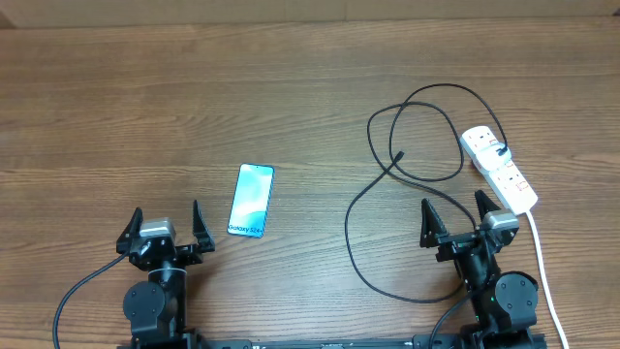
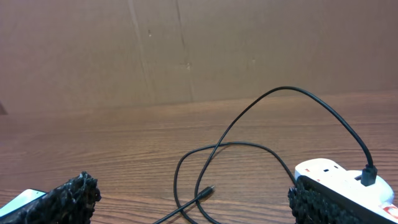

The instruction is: Plug charger to phone and switch on socket

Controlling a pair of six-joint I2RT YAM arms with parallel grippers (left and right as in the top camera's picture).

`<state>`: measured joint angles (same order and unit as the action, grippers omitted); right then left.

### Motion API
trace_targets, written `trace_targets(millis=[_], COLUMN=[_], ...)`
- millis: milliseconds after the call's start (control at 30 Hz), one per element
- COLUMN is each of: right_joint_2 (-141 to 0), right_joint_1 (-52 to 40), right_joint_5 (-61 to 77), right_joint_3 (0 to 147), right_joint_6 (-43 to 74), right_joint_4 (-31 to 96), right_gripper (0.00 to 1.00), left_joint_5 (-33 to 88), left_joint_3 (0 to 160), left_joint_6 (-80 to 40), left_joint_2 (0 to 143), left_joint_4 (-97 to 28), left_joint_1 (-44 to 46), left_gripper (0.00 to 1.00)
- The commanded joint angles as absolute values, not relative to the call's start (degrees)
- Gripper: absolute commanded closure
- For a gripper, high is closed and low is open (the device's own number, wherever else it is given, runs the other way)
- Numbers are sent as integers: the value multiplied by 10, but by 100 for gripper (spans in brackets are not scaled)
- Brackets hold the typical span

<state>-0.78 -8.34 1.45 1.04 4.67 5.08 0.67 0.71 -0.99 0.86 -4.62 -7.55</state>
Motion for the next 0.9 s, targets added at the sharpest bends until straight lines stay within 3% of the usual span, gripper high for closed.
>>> trace_targets(millis=[0, 533, 867], right_joint_2=[-2, -2, -2], right_joint_1=[-87, 15, 15], right_joint_5=[11, 11, 11], right_joint_3=[4, 4, 4], right_joint_6=[44, 44, 44], right_joint_4=[47, 45, 44], right_gripper=[0, 0, 0], left_joint_5=[7, 7, 6], left_joint_3=[3, 2, 2], left_joint_6=[0, 0, 0], left_joint_2=[2, 1, 1], left_joint_4=[-43, -40, -40], left_joint_1=[-77, -73, 18], left_gripper=[0, 0, 1])
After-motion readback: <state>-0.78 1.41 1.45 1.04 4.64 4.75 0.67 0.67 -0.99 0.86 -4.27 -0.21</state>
